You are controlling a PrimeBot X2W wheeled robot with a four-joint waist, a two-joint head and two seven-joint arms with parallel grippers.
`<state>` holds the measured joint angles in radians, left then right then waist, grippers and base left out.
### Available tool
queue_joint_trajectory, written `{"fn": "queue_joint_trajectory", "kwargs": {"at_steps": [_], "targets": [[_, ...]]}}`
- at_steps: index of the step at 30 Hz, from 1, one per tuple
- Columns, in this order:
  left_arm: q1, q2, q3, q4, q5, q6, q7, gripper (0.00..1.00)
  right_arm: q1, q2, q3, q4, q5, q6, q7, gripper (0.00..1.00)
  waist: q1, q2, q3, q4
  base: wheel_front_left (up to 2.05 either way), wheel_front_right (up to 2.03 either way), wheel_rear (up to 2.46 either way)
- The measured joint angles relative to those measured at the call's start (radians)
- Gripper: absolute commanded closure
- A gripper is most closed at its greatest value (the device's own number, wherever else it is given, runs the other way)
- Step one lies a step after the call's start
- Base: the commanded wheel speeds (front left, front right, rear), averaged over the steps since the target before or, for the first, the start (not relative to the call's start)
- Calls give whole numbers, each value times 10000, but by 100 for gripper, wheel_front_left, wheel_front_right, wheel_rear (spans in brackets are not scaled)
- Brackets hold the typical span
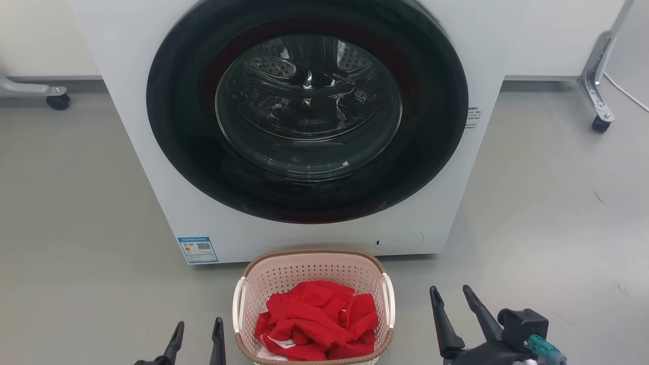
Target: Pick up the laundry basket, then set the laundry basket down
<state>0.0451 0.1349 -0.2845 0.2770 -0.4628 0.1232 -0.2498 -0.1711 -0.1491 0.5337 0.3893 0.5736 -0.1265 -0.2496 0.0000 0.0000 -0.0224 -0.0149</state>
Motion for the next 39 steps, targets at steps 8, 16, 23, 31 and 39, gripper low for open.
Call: {"fn": "queue_joint_trajectory", "kwargs": {"at_steps": [8,16,23,31,39], "targets": [[486,-12,270,-734,464,2,0,0,794,314,-780,-872,-955,-10,2,0,0,0,21,-66,0,0,0],[703,-58,456,-1214,903,10,0,0,1228,522,-1321,-1457,-1651,-10,2,0,0,0,96,-135,0,0,0],[703,-115,546,-1411,1072,12,0,0,1311,644,-1546,-1825,-2102,-10,0,0,0,0,140,-156,0,0,0],[703,-165,625,-1546,1216,12,0,0,1436,706,-1668,-2044,-2416,-10,0,0,0,0,168,-139,0,0,0],[706,-198,754,-1607,1392,12,0,0,1464,777,-1764,-2230,-2600,-10,0,0,0,0,192,-134,0,0,0]]}}
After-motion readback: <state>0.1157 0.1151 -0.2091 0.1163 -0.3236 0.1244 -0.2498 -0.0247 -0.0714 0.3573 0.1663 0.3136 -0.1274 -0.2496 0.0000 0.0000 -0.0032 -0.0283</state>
